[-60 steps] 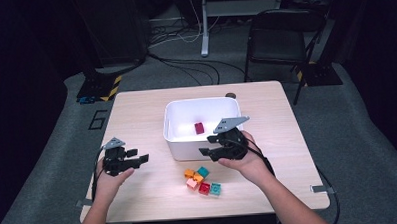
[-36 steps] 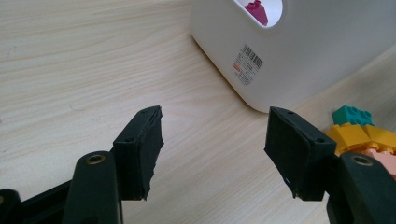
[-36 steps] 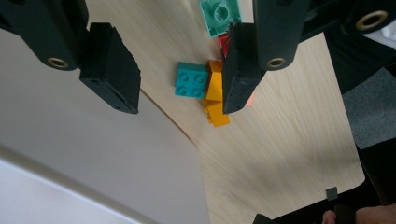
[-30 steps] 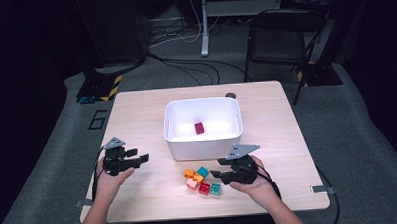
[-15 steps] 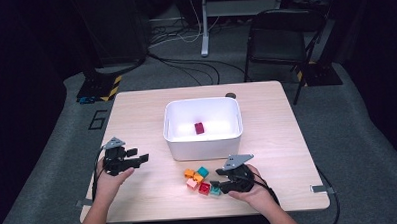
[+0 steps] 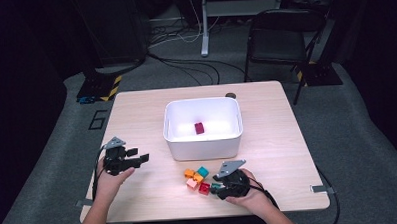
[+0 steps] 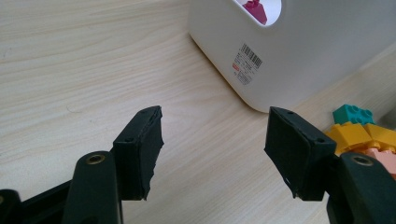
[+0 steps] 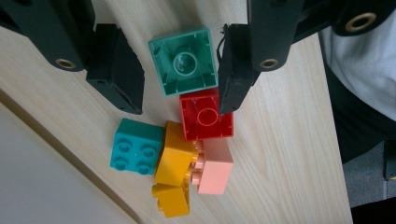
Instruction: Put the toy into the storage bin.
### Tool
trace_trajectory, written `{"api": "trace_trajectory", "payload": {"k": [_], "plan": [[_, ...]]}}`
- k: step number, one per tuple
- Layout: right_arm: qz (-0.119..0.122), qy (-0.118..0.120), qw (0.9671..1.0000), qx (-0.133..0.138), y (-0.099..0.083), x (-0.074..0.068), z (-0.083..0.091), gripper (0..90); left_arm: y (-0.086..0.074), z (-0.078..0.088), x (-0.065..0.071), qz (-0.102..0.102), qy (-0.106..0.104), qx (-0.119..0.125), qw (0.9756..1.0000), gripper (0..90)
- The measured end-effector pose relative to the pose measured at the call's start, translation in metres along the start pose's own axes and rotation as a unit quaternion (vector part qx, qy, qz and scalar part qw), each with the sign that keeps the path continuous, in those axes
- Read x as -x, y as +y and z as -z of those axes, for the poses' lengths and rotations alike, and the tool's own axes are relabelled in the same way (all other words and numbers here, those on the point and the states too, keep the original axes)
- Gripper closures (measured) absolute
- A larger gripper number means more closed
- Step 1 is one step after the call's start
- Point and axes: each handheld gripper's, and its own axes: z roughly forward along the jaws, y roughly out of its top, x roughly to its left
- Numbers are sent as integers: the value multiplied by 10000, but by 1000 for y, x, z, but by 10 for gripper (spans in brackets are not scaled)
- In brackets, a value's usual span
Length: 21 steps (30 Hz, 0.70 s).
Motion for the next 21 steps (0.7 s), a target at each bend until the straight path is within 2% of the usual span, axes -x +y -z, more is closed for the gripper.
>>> {"api": "trace_trajectory", "payload": {"k": [4,11,21], "plan": [[-32,21,10000,-66,-2,0,-3,512,0,0,0,-2,2,-7,10000,359],[-55,38,9996,-269,-4,2,-8,573,0,0,0,-1,0,-5,10000,359],[-13,22,9996,-285,-2,2,-8,584,0,0,0,6,6,5,10000,358]]}}
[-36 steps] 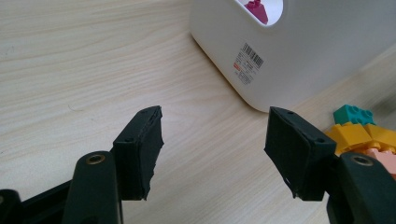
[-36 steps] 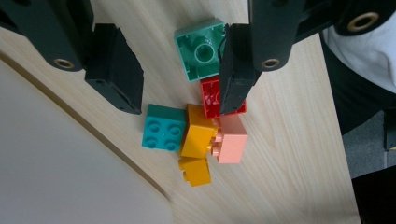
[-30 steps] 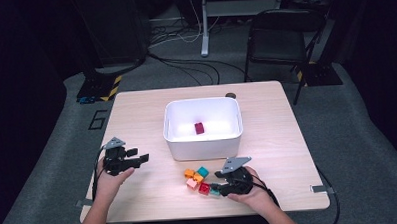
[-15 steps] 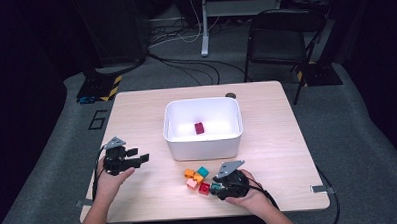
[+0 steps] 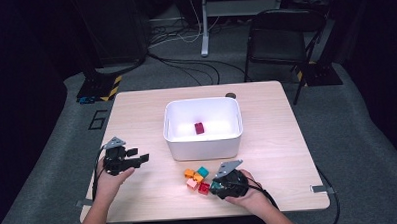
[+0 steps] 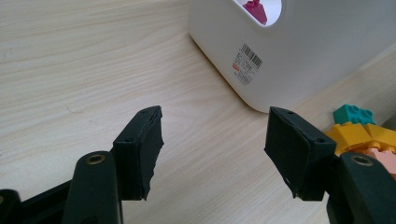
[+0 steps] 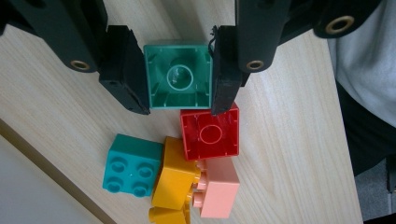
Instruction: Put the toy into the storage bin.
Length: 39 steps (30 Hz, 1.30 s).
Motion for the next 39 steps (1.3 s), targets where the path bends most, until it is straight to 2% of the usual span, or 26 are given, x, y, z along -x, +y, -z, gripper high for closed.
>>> {"api": "trace_trajectory", "payload": {"k": [3,8,9,14,27,39], "plan": [[-70,-10,10000,-2,2,-1,2,584,0,0,0,11,15,34,10000,359],[-102,-16,9999,40,5,-2,8,585,0,0,0,-3,7,-11,10000,359],[-25,-5,10000,53,6,-1,9,585,0,0,0,-2,8,-10,10000,359],[-90,-46,9999,67,9,-1,14,585,0,0,0,6,23,8,10000,359],[-83,-85,9998,135,30,0,35,585,-1,1,0,39,31,-20,10000,359],[-326,31,9993,203,44,6,52,586,-2,0,-1,44,29,-25,10000,359]]}}
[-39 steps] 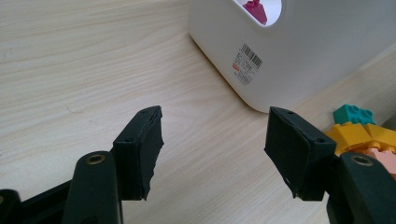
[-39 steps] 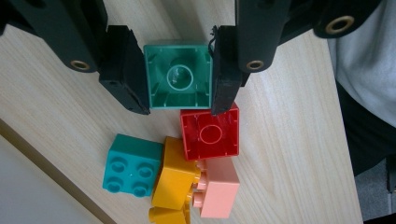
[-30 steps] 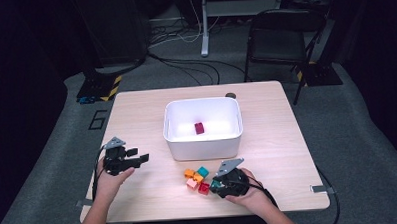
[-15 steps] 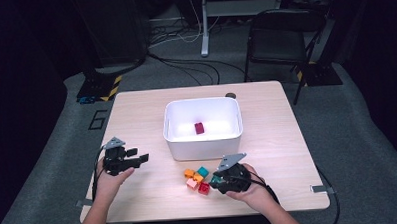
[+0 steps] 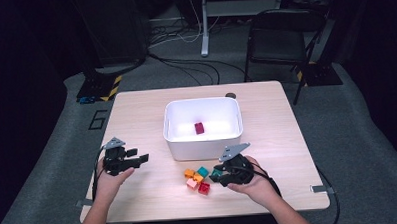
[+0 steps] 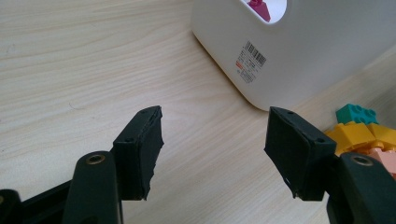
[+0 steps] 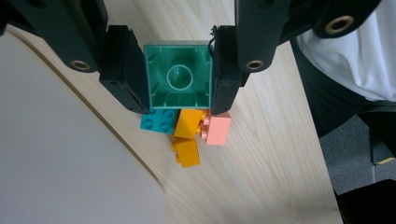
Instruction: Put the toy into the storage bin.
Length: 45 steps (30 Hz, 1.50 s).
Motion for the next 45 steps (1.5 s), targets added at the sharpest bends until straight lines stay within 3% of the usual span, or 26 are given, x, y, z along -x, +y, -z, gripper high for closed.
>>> {"api": "trace_trajectory", "payload": {"k": [23,45], "plan": [[75,117,9999,84,52,7,40,586,0,0,0,-5,2,25,10000,359],[108,56,9996,253,104,19,57,586,0,0,0,-16,1,8,10000,359]]}}
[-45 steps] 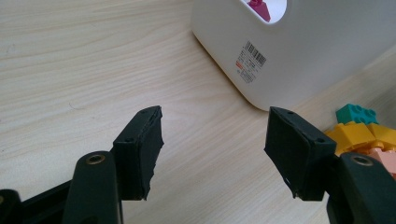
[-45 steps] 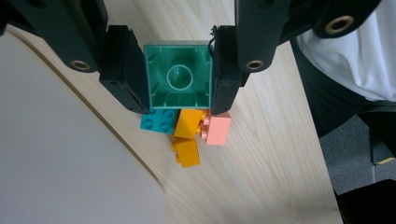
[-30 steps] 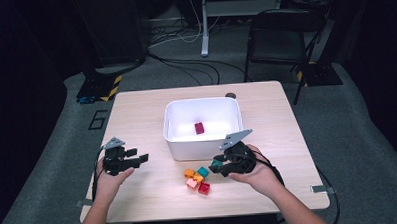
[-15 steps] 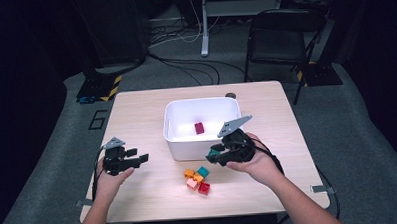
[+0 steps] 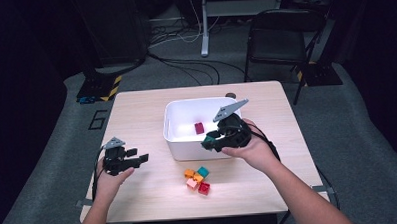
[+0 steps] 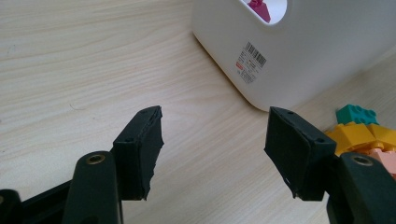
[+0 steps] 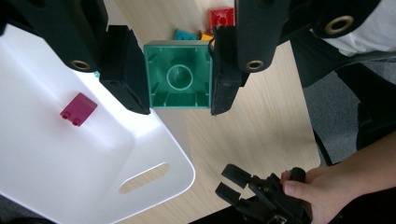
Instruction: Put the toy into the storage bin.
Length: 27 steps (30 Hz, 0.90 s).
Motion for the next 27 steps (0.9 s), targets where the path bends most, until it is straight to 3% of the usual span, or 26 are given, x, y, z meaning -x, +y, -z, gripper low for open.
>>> {"api": "trace_trajectory", "payload": {"k": [14,21,27], "plan": [[35,-140,9999,85,23,13,-2,586,0,0,-1,8,-3,-8,10000,359],[-160,-348,9993,39,35,29,-17,586,1,1,-2,32,-11,20,10000,359],[-168,-387,9991,42,44,37,-31,586,1,2,-3,25,-1,4,10000,359]]}}
